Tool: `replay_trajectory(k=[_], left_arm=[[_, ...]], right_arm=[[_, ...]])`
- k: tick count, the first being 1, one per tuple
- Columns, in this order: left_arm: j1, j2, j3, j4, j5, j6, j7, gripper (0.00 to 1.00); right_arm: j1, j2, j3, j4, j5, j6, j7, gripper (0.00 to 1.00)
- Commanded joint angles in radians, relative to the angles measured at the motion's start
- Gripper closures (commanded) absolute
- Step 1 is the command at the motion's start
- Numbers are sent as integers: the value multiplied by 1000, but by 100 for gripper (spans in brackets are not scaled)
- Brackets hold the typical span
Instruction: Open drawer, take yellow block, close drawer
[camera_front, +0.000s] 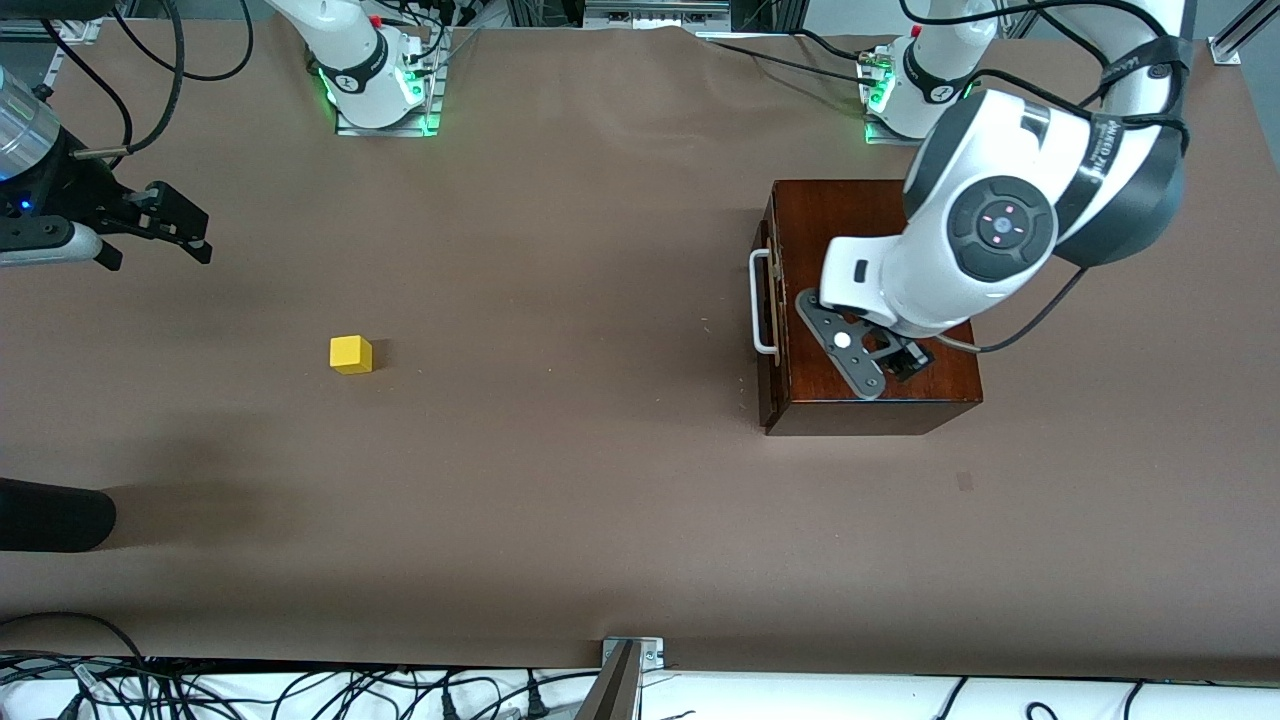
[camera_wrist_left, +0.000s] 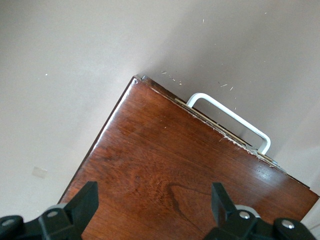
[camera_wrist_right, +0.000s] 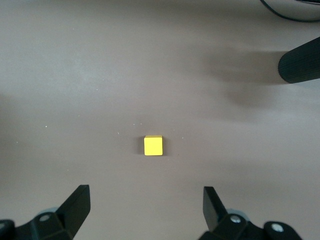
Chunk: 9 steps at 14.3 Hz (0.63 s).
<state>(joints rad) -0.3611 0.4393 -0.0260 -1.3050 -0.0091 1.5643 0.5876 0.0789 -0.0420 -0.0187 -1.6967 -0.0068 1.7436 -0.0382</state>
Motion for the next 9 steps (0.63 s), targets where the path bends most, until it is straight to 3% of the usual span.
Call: replay_trajectory(k=[1,9], left_arm=[[-9,-20,0,-13,-12,-4,-32,0],[145,-86,0,-3,-6,-18,-45,0]], right_arm=[[-10,13,5,32,5,-26,-2,0],[-8,11,11,32,7,-26,0,0]])
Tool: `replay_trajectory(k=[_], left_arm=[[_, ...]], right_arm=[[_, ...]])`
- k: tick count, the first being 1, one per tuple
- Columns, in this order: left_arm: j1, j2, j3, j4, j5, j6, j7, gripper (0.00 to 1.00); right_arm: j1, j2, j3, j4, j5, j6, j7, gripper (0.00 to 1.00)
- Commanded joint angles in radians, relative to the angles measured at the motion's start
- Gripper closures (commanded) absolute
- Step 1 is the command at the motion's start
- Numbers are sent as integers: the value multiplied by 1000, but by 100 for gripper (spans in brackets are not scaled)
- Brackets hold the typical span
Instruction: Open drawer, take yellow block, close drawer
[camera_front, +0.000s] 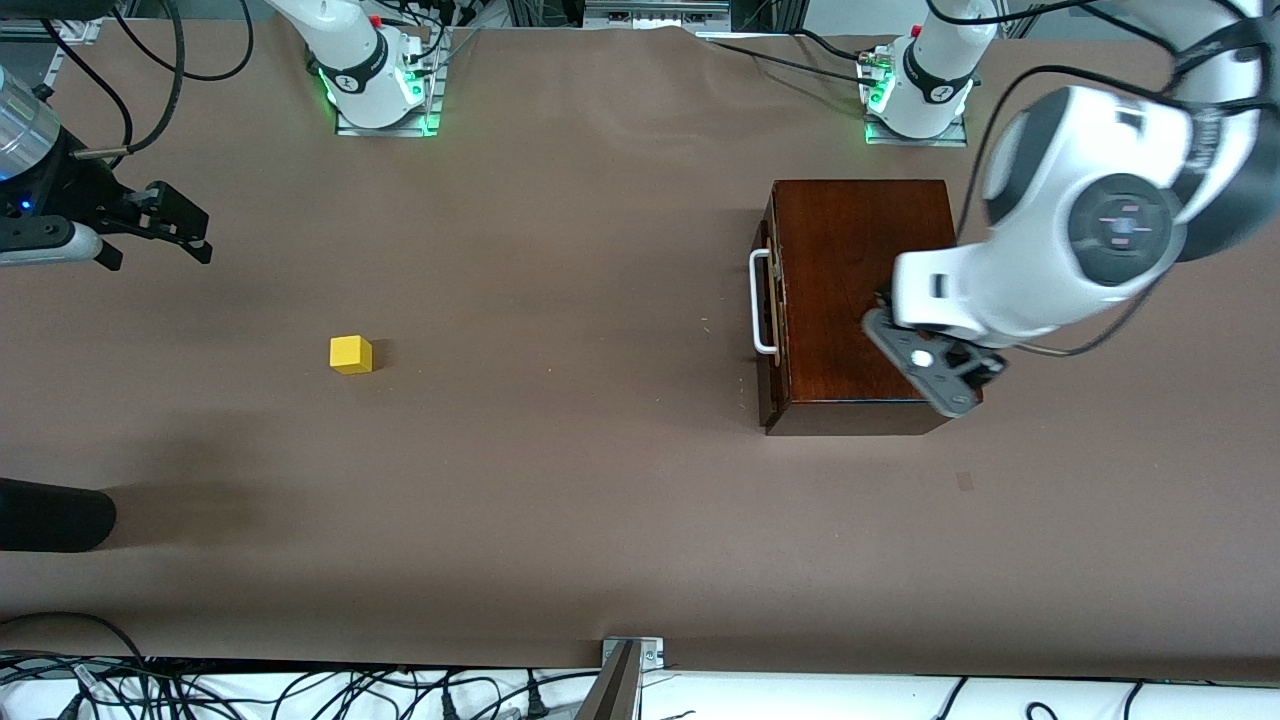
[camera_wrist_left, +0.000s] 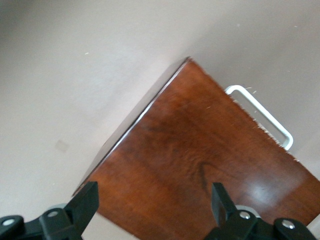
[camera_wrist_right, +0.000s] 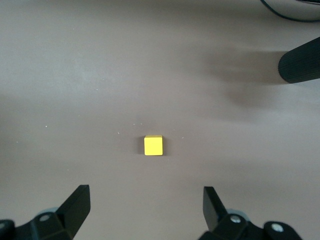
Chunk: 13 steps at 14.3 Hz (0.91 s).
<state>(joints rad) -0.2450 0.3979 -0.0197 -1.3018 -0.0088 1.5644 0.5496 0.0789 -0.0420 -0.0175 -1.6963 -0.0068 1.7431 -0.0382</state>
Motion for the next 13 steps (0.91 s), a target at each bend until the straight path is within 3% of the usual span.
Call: replay_trajectory(k=[1,4,10,13], left_arm=[[41,-57,-5,-7,-7,-18,-16,0],[41,-149,73,-34,-13,-11,-198,0],[111,-399,81,-335,-4,124,-578,0],[154,-416,81,-359,-3,123,-599,0]], right_arm=[[-8,10,10,32,5,-27,1,0],[-8,11,10,32,7,-25,1,0],[-10,11,10,32,7,-25,0,0],[-10,11,8,32,7,-25,1,0]])
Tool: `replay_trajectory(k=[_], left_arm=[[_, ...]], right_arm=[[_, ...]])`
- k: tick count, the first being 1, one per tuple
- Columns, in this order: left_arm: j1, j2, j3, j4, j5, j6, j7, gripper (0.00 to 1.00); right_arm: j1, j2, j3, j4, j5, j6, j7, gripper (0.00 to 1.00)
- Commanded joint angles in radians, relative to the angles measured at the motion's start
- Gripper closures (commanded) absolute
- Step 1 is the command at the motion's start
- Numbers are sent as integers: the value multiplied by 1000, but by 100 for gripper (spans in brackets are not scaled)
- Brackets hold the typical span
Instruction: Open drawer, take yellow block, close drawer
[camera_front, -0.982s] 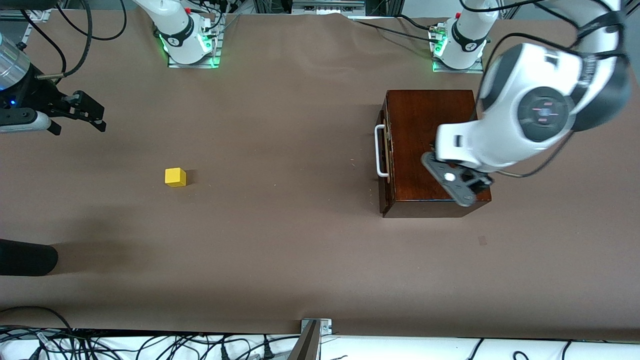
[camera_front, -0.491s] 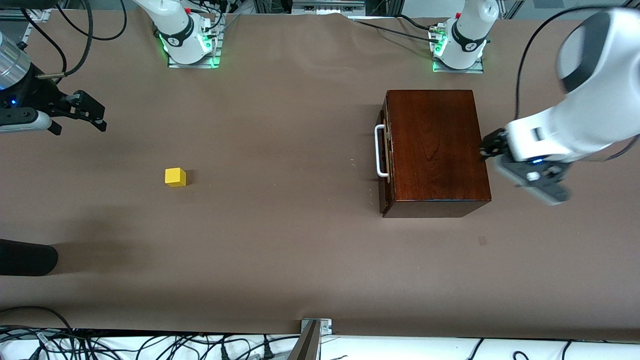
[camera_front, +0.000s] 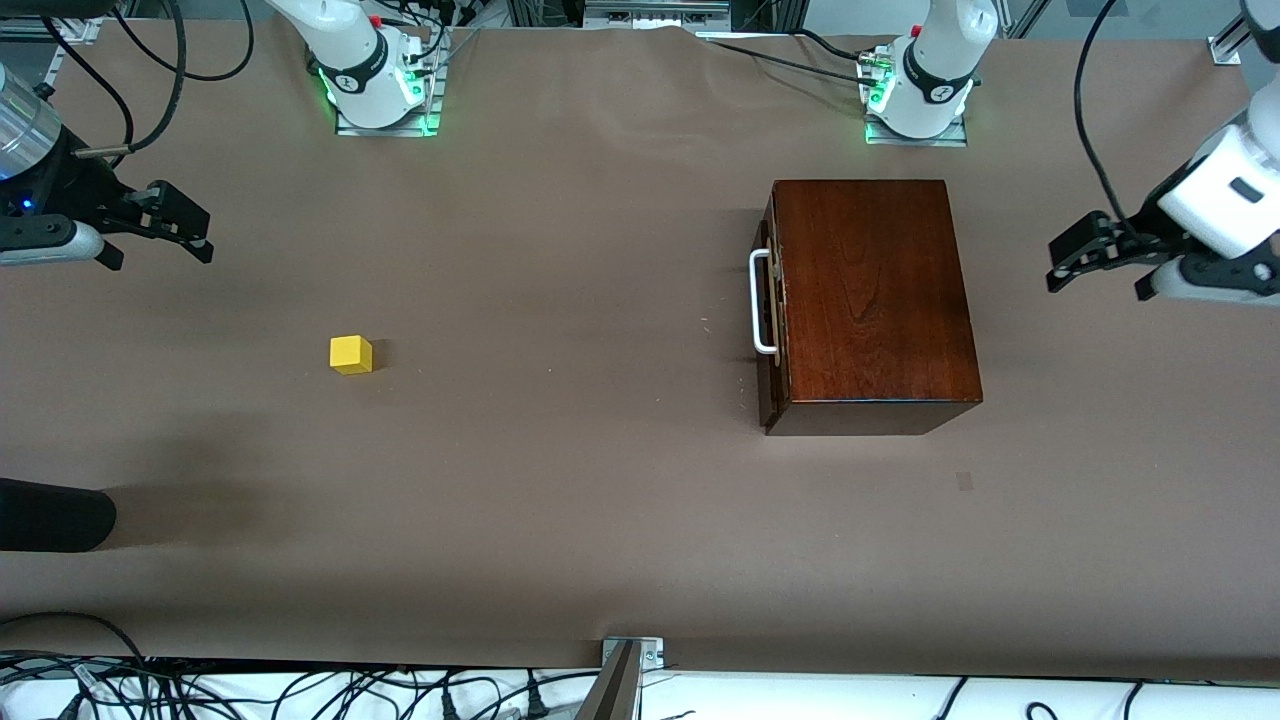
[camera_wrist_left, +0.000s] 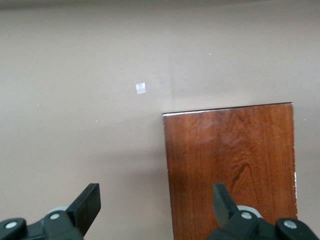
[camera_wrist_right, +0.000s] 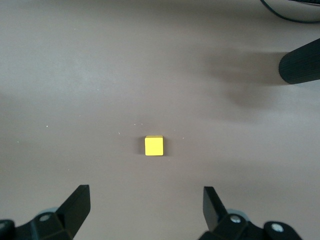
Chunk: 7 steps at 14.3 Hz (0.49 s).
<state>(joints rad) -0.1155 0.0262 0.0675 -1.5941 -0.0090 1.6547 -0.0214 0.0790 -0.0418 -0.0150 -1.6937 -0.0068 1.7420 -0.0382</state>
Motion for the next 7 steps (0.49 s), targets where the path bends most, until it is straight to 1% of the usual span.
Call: replay_trajectory(k=[1,7], left_arm=[[31,-46,-6,-67,-2,31,-28,0],[43,-58,-6,-72,-3,28,-26,0]], right_arm=[[-10,13,6,29,7,-24,1,0],[-10,11,3,29,7,-32,1,0]])
